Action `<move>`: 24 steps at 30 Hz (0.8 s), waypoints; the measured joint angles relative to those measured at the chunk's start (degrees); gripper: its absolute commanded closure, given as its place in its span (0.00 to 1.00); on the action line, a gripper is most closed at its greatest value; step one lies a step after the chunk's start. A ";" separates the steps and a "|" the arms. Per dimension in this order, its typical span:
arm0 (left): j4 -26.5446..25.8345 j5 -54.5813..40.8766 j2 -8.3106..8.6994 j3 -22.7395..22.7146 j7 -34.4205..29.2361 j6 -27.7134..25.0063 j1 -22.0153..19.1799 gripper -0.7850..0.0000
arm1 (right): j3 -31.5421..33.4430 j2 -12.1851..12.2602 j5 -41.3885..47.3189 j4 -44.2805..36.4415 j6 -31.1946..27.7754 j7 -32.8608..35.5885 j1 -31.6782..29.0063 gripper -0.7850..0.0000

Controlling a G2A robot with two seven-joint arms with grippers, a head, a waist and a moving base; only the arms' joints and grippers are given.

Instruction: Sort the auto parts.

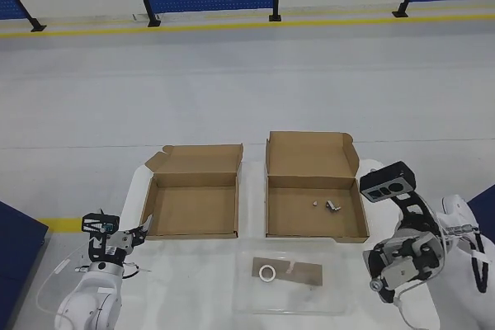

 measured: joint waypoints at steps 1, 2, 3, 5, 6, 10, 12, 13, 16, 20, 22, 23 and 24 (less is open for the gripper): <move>0.00 0.00 0.00 0.00 0.00 0.00 0.00 0.00 | -0.01 -0.26 1.68 -0.47 0.21 -0.45 0.08 1.00; 0.00 0.00 0.00 0.00 0.00 0.00 0.00 0.00 | 0.01 -0.44 2.75 -0.56 0.33 -0.59 0.25 1.00; 0.00 0.00 0.00 0.00 0.00 0.00 0.00 0.00 | -0.03 -0.64 3.83 -0.56 0.48 -0.71 0.44 1.00; 0.00 0.00 0.00 0.00 0.00 0.00 0.00 0.00 | -0.46 -1.18 6.88 -0.54 0.80 -1.06 0.90 1.00; 0.00 0.00 0.00 0.00 0.00 0.00 0.00 0.00 | -0.69 -1.42 8.00 -0.47 0.99 -1.28 1.16 1.00; 0.00 0.00 0.00 0.00 0.00 0.00 0.00 0.00 | -2.41 -2.62 12.87 -0.39 2.08 -2.11 2.45 1.00; 0.00 0.00 0.00 0.00 0.00 0.00 0.00 0.00 | -3.26 -3.18 14.86 -0.32 2.41 -2.23 3.04 1.00; 0.00 0.00 0.00 0.00 0.00 0.00 0.00 0.00 | -3.75 -3.53 15.72 -0.21 2.67 -2.34 3.48 1.00; 0.00 0.00 0.00 0.00 0.00 0.00 0.00 0.00 | -4.13 -3.84 16.26 -0.07 2.86 -2.43 3.92 1.00; 0.00 0.00 0.00 0.00 0.00 0.00 0.00 0.00 | -4.09 -3.81 16.19 -0.08 2.84 -2.43 3.89 1.00; 0.00 0.00 0.00 0.00 0.00 0.00 0.00 0.00 | -4.09 -3.84 16.12 -0.27 2.94 -2.69 3.77 1.00; 0.00 0.00 0.00 0.00 0.00 0.00 0.00 0.00 | -4.10 -3.93 16.04 -0.69 3.21 -3.46 3.58 1.00; 0.00 0.00 0.00 0.00 0.00 0.00 0.00 0.00 | -4.07 -4.05 15.99 -1.17 3.54 -4.46 3.41 1.00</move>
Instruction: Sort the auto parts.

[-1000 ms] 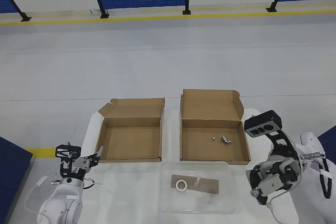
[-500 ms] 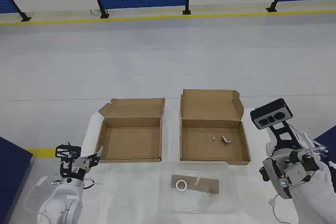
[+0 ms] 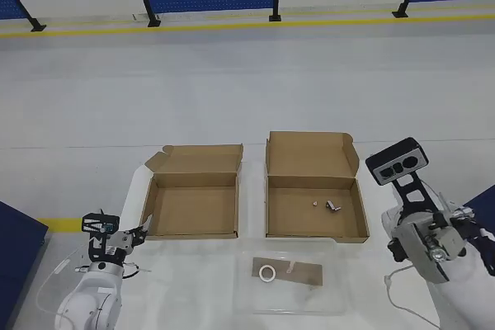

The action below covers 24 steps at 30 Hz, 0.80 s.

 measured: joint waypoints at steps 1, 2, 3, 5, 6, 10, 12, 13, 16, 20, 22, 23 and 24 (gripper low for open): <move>0.00 0.00 0.00 0.00 0.00 0.00 0.00 0.00 | 0.11 -0.18 -0.05 -0.36 0.38 -1.22 -0.15 1.00; 0.00 0.00 0.00 0.00 0.00 0.00 0.00 0.00 | 0.19 -0.31 -0.09 -0.39 0.62 -2.05 -0.21 1.00; 0.00 0.00 0.00 0.00 0.00 0.00 0.00 0.00 | 0.25 -0.50 -0.13 -0.28 0.98 -3.06 -0.24 1.00; 0.00 0.00 0.00 0.00 0.00 0.00 0.00 0.00 | 0.24 -0.75 -0.88 0.09 1.66 -4.58 -0.18 1.00; 0.00 0.00 0.00 0.00 0.00 0.00 0.00 0.00 | 0.22 -0.85 -1.57 0.31 2.04 -5.40 -0.15 1.00; 0.00 0.00 0.00 0.00 0.00 0.00 0.00 0.00 | 0.25 -1.31 -5.04 0.75 3.03 -8.26 -0.26 1.00; 0.00 0.00 0.00 0.00 0.00 0.00 0.00 0.00 | 0.37 -1.50 -6.20 0.77 3.31 -8.91 -0.40 1.00; 0.00 0.00 0.00 0.00 0.00 0.00 0.00 0.00 | 0.51 -1.63 -6.70 0.75 3.46 -9.18 -0.50 1.00; 0.00 0.00 0.00 0.00 0.00 0.00 0.00 0.00 | 0.92 -2.03 -6.19 0.54 3.58 -9.28 -0.81 1.00; 0.00 0.00 0.00 0.00 0.00 0.00 0.00 0.00 | 1.48 -2.75 -2.20 0.05 3.28 -8.60 -1.33 1.00; 0.00 0.00 0.00 0.00 0.00 0.00 0.00 0.00 | 1.64 -3.22 0.86 -0.31 2.80 -8.21 -1.79 1.00; 0.00 0.00 0.00 0.00 0.00 0.00 0.00 0.00 | 1.66 -3.43 2.18 -0.52 2.61 -8.01 -1.99 1.00; 0.00 0.00 0.00 0.00 0.00 0.00 0.00 0.00 | 1.67 -3.64 3.47 -0.71 2.41 -7.78 -2.19 1.00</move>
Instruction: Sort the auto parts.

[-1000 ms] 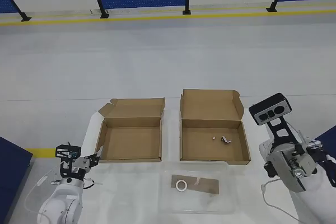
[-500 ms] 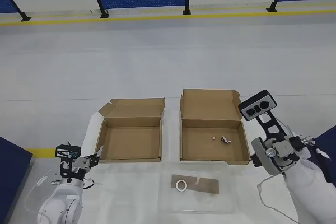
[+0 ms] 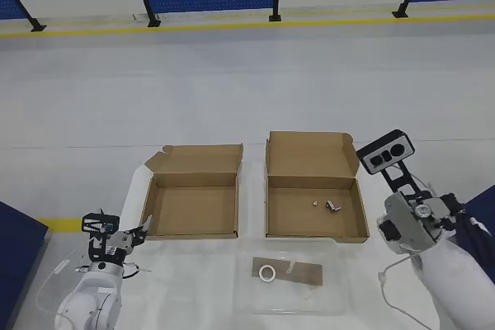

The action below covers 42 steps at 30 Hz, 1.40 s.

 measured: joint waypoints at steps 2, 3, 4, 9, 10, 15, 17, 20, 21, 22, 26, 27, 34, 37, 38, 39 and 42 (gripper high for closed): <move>0.00 0.00 0.00 0.00 0.00 0.00 0.00 0.00 | -0.04 -0.50 2.65 -0.34 -0.36 0.41 -0.38 1.00; 0.00 0.00 0.00 0.00 0.00 0.00 0.00 0.00 | 0.00 -0.75 3.51 -0.40 -0.42 0.51 -0.48 1.00; 0.00 0.00 0.00 0.00 0.00 0.00 0.00 0.00 | 0.11 -0.90 3.61 -0.38 -0.43 0.52 -0.49 1.00; 0.00 0.00 0.00 0.00 0.00 0.00 0.00 0.00 | 1.39 -1.31 -1.33 0.09 0.30 -0.10 -0.34 1.00; 0.00 0.00 0.00 0.00 0.00 0.00 0.00 0.00 | 1.57 -1.42 -2.24 0.04 0.56 -0.22 -0.49 1.00; 0.00 0.00 0.00 0.00 0.00 0.00 0.00 0.00 | 1.87 -1.88 -5.51 -0.14 1.66 -0.13 -0.88 1.00; 0.00 0.00 0.00 0.00 0.00 0.00 0.00 0.00 | 1.91 -2.08 -6.83 -0.09 2.12 -0.05 -1.02 1.00; 0.00 0.00 0.00 0.00 0.00 0.00 0.00 0.00 | 1.96 -2.43 -7.46 -0.11 2.44 0.07 -1.21 1.00; 0.00 0.00 0.00 0.00 0.00 0.00 0.00 0.00 | 2.02 -2.52 -7.82 -0.11 2.57 0.05 -1.23 1.00; 0.00 0.00 0.00 0.00 0.00 0.00 0.00 0.00 | 2.13 -2.62 -8.50 -0.12 2.81 -0.02 -1.23 1.00; 0.00 0.00 0.00 0.00 0.00 0.00 0.00 0.00 | 2.56 -2.91 -10.83 -0.18 3.67 -0.48 -1.33 1.00; 0.00 0.00 0.00 0.00 0.00 0.00 0.00 0.00 | 2.69 -2.97 -11.35 -0.19 3.84 -0.59 -1.37 1.00; 0.00 0.00 0.00 0.00 0.00 0.00 0.00 0.00 | 3.32 -3.77 -9.71 -1.64 4.58 -1.43 -1.46 1.00; 0.00 0.00 0.00 0.00 0.00 0.00 0.00 0.00 | 3.51 -4.12 -9.08 -3.01 5.37 -2.27 -0.74 1.00; 0.00 0.00 0.00 0.00 0.00 0.00 0.00 0.00 | 3.52 -4.22 -9.12 -3.30 5.61 -2.45 -0.49 1.00; 0.00 0.00 0.00 0.00 0.00 0.00 0.00 0.00 | 3.52 -4.32 -9.21 -3.53 5.83 -2.59 -0.24 1.00; 0.00 0.00 0.00 0.00 0.00 0.00 0.00 0.00 | 3.47 -4.69 -9.13 -4.11 6.22 -2.91 0.60 1.00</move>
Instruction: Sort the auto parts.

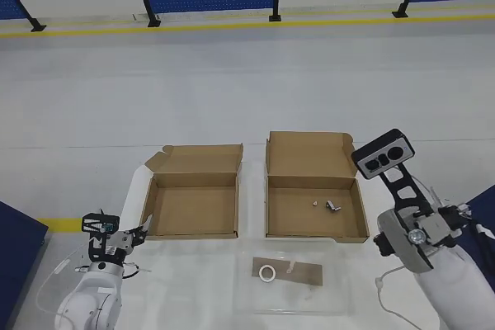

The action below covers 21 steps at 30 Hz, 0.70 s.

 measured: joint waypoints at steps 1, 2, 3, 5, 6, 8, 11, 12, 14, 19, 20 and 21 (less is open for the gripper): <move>0.00 0.00 0.00 0.00 0.00 0.00 0.00 0.00 | -0.05 -0.17 0.27 -0.20 0.06 -0.06 0.34 1.00; 0.00 0.00 0.00 0.00 0.00 0.00 0.00 0.00 | -0.10 -0.30 0.57 -0.34 0.06 -0.09 0.59 1.00; 0.00 0.00 0.00 0.00 0.00 0.00 0.00 0.00 | -0.16 -0.43 0.87 -0.45 0.06 -0.12 0.82 1.00; 0.00 0.00 0.00 0.00 0.00 0.00 0.00 0.00 | -0.35 -0.73 1.40 -0.65 0.12 -0.24 1.36 1.00; 0.00 0.00 0.00 0.00 0.00 0.00 0.00 0.00 | -0.41 -0.85 1.47 -0.68 0.18 -0.30 1.57 1.00; 0.00 0.00 0.00 0.00 0.00 0.00 0.00 0.00 | -0.51 -1.10 1.29 -0.63 0.40 -0.37 1.97 1.00; 0.00 0.00 0.00 0.00 0.00 0.00 0.00 0.00 | -0.52 -1.40 0.60 -0.45 0.73 -0.51 2.31 1.00; 0.00 0.00 0.00 0.00 0.00 0.00 0.00 0.00 | -0.52 -1.49 0.39 -0.43 0.82 -0.55 2.35 1.00; 0.00 0.00 0.00 0.00 0.00 0.00 0.00 0.00 | -0.53 -1.70 0.12 -0.45 0.95 -0.61 2.34 1.00; 0.00 0.00 0.00 0.00 0.00 0.00 0.00 0.00 | -0.32 -2.14 -0.77 -0.33 1.21 -0.68 2.07 1.00; 0.00 0.00 0.00 0.00 0.00 0.00 0.00 0.00 | -0.21 -2.20 -1.12 -0.30 1.28 -0.70 2.02 1.00; 0.00 0.00 0.00 0.00 0.00 0.00 0.00 0.00 | -0.04 -2.24 -1.73 -0.26 1.41 -0.74 1.99 1.00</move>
